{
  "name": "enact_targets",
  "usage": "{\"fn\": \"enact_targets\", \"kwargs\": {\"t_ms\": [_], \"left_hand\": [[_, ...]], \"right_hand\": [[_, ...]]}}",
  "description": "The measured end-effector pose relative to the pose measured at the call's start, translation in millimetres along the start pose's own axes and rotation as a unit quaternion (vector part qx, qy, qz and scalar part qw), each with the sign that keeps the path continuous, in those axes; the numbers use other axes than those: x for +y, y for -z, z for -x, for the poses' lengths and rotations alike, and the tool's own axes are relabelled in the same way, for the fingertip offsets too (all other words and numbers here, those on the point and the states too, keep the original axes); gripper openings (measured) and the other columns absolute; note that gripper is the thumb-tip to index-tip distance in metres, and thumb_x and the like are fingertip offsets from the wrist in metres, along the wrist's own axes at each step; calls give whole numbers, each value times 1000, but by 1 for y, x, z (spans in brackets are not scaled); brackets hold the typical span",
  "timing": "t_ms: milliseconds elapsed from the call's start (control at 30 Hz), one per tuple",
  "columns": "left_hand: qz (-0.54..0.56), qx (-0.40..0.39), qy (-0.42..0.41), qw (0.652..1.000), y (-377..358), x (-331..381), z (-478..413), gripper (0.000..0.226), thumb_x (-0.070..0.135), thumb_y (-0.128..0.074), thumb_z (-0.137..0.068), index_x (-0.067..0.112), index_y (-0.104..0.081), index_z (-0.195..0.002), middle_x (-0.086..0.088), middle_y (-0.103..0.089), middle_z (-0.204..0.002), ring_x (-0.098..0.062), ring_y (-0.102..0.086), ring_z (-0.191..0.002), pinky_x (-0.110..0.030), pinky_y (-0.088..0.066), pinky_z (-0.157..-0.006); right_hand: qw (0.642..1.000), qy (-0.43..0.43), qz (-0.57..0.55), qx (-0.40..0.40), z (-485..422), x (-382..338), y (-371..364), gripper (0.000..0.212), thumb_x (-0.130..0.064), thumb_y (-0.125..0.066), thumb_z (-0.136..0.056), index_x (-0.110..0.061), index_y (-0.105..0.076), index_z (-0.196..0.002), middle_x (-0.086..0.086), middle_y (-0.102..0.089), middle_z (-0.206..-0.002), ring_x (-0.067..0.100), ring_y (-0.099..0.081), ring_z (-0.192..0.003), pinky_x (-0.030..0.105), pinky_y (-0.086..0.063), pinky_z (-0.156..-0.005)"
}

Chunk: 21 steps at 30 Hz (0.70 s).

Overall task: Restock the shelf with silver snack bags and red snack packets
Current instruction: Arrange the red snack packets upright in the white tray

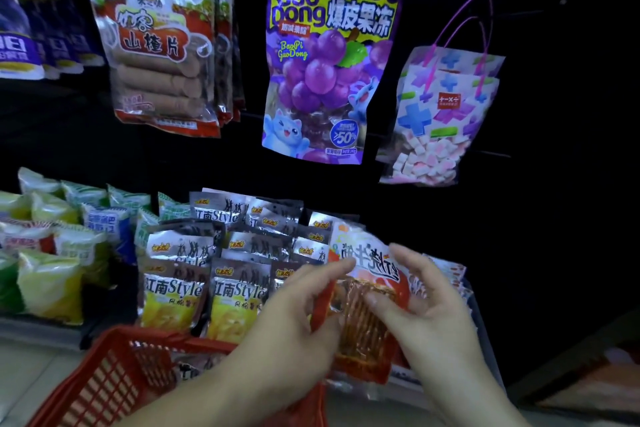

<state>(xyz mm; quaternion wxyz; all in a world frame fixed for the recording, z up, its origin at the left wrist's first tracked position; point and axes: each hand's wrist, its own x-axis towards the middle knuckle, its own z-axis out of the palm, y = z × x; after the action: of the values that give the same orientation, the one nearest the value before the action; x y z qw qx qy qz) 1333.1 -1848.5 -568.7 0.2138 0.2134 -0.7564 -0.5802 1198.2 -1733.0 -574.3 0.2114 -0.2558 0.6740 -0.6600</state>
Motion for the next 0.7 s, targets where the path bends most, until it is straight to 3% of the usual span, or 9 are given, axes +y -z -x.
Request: {"fn": "enact_targets", "kwargs": {"t_ms": [67, 200, 300, 400, 433, 500, 567, 633, 700], "left_hand": [[-28, 22, 15, 999, 0, -4, 0, 59, 8, -65, -96, 54, -57, -133, 32, -55, -125, 6, -57, -117, -13, -48, -90], [22, 38, 56, 997, 1, -4, -1, 54, 5, -66, -96, 46, -59, -130, 13, -70, -105, 2, -59, -61, -19, -47, -59], [64, 50, 57, 995, -1, -1, -2, 55, -1, -64, -96, 43, -57, -128, 14, -74, -82, -1, -53, -48, -18, -42, -50], [56, 51, 34, 997, -4, 1, -2, 55, 0, -64, -97, 43, -56, -130, 18, -74, -92, 3, -62, -61, -15, -46, -56], [19, 54, 10, 998, -4, -1, -1, 55, 3, -65, -97, 45, -56, -131, 21, -72, -102, 6, -65, -74, -13, -48, -64], [-103, 56, -76, 990, -7, -3, 2, 56, 7, -66, -96, 46, -56, -135, 33, -59, -119, 14, -58, -99, -6, -42, -78], [-173, 44, -156, 971, -14, -6, 3, 52, 7, -66, -95, 41, -57, -134, 37, -55, -121, 15, -56, -102, -4, -41, -80], [-224, 34, -222, 948, -22, -11, 3, 44, 10, -66, -93, 39, -55, -124, 26, -60, -118, 6, -60, -101, -13, -47, -81], [-266, 22, -265, 927, -30, -16, 2, 33, 16, -67, -92, 35, -54, -115, 19, -63, -117, -3, -61, -105, -22, -49, -85]], "right_hand": [[1000, 5, -16, 5, -1, 0, 3, 56, 2, -77, -86, -45, -70, -114, 10, -75, -111, 43, -72, -92, 63, -58, -87], [999, 30, -25, 13, 1, -8, 8, 52, 19, -58, -93, -29, -78, -100, -20, -60, -139, 31, -72, -90, 58, -62, -78], [999, 47, 5, -12, 0, -5, 13, 51, 16, -58, -94, -31, -78, -100, -25, -55, -143, 34, -69, -91, 61, -55, -84], [993, 67, 102, -2, -1, -4, 12, 23, -24, -70, -94, -45, -77, -100, -28, -48, -147, 7, -65, -112, 32, -52, -89], [990, 59, 131, 9, -2, -5, 12, 15, -41, -68, -91, -48, -77, -99, -27, -47, -146, -2, -56, -125, 29, -49, -97], [989, 29, 142, 8, -3, -7, 12, 28, -63, -58, -84, -52, -76, -103, -23, -58, -137, -3, -51, -131, 35, -46, -109], [998, -31, 48, -34, -4, -9, 12, 40, -65, -59, -82, -43, -76, -112, -11, -72, -120, 16, -66, -117, 47, -56, -98], [995, -71, -43, -55, -5, -9, 13, 45, -54, -69, -79, -28, -76, -115, 4, -74, -110, 31, -72, -98, 50, -62, -77], [996, -65, -48, -30, -7, -9, 16, 39, -38, -77, -79, -20, -74, -113, 10, -73, -105, 22, -72, -83, 41, -61, -67]]}}
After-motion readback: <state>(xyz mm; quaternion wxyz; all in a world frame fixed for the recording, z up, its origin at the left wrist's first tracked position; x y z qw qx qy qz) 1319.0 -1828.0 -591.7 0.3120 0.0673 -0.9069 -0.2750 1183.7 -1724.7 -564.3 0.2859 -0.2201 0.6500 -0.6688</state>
